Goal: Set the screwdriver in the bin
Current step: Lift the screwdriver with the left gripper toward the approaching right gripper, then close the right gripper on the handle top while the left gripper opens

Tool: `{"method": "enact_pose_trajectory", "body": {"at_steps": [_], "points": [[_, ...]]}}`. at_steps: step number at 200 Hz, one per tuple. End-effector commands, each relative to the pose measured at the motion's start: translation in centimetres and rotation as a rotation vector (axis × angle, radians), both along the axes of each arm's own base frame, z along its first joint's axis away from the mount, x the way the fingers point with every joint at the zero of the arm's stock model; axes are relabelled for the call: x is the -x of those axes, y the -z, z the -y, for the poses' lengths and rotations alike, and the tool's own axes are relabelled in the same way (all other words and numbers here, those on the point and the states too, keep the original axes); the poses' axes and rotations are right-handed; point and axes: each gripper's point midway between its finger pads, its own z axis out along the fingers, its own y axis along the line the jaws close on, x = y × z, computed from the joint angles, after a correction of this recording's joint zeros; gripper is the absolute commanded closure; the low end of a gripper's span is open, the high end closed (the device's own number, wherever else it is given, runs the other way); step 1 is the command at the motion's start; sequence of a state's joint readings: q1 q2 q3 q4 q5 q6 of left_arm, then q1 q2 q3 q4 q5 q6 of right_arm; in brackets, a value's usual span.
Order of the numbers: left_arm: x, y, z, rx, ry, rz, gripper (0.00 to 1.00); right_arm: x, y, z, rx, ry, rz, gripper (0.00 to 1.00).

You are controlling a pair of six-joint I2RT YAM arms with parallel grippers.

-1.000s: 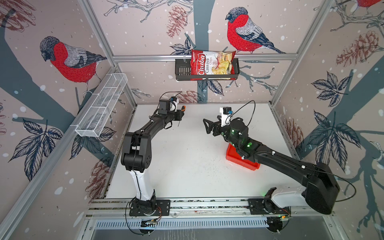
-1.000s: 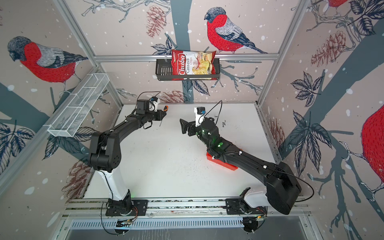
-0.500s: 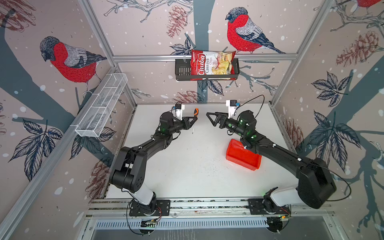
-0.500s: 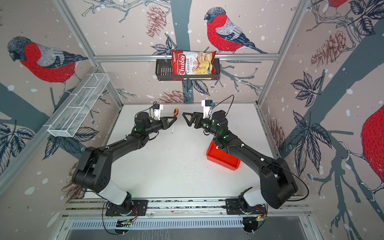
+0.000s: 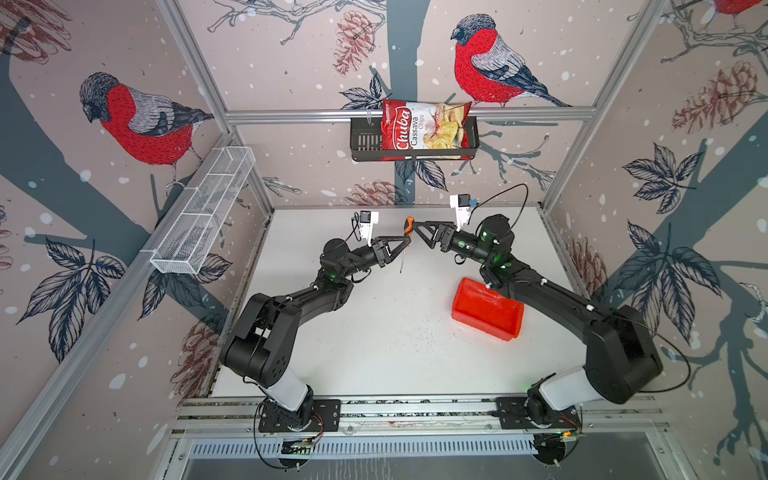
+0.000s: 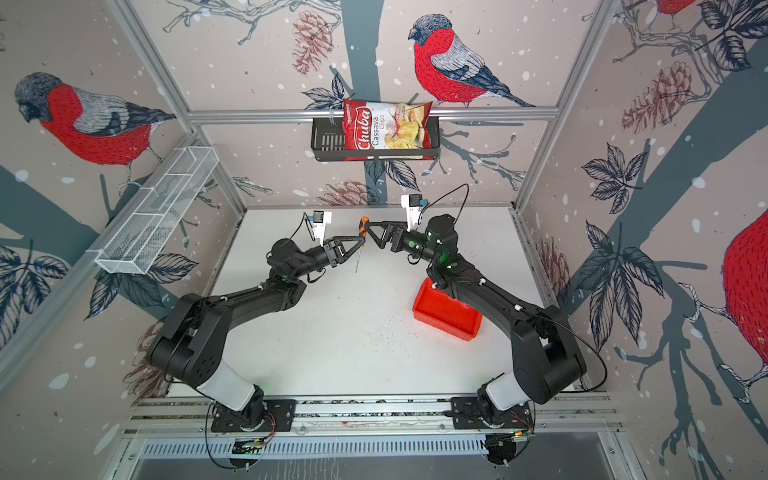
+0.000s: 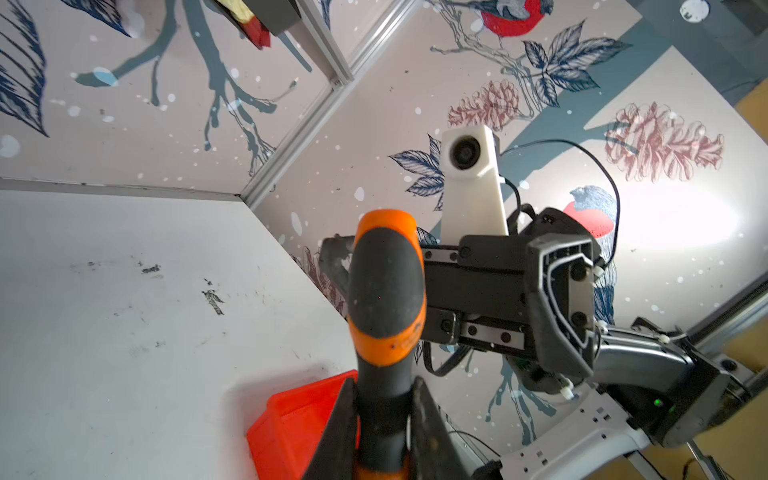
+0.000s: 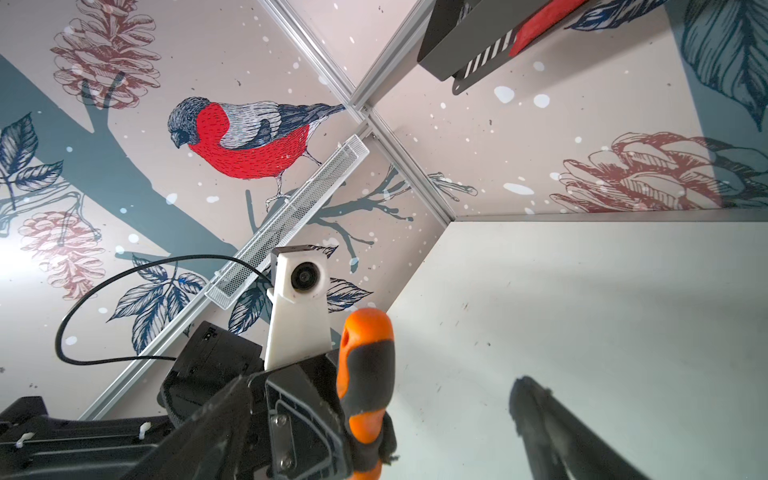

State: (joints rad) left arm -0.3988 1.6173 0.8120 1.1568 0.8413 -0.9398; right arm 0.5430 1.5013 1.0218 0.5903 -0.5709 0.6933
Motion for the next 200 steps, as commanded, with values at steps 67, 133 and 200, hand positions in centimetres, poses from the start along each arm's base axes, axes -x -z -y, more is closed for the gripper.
{"method": "enact_pose_trajectory", "body": {"at_steps": [67, 133, 200], "points": [[0.9, -1.3, 0.7, 0.025, 0.061, 0.075, 0.95, 1.9, -1.4, -1.6, -0.098, -0.161, 0.017, 0.44], [0.8, -1.6, 0.9, 0.025, 0.076, 0.085, 0.95, 1.9, -1.1, -1.5, -0.083, -0.147, 0.018, 0.69], [1.0, -1.9, 0.8, 0.024, 0.074, 0.105, 0.79, 1.9, -1.0, -1.2, -0.066, -0.13, 0.023, 0.83]]}}
